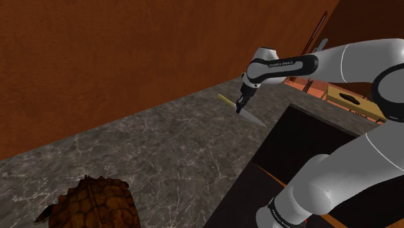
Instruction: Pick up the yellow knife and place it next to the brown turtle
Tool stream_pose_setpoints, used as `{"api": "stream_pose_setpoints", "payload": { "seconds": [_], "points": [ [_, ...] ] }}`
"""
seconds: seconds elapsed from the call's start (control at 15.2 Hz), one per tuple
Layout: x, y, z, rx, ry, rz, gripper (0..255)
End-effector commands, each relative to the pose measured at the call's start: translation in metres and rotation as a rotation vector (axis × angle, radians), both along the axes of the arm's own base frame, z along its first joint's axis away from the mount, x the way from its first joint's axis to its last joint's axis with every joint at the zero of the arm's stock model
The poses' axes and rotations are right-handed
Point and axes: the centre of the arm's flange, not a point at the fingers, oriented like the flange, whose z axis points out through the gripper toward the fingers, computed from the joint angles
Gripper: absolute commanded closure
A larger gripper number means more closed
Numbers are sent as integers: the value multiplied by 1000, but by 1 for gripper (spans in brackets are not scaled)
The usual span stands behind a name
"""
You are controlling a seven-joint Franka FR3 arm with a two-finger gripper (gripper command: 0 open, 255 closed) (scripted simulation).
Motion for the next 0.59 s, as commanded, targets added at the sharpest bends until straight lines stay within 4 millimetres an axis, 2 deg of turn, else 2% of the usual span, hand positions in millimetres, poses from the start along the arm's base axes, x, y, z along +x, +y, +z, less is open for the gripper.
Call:
{"api": "stream_pose_setpoints", "payload": {
  "seconds": [0.0,0.53],
  "points": [
    [-1,0,10,0,1,0,255],
    [-1,0,53,0,1,0,255]
  ]
}}
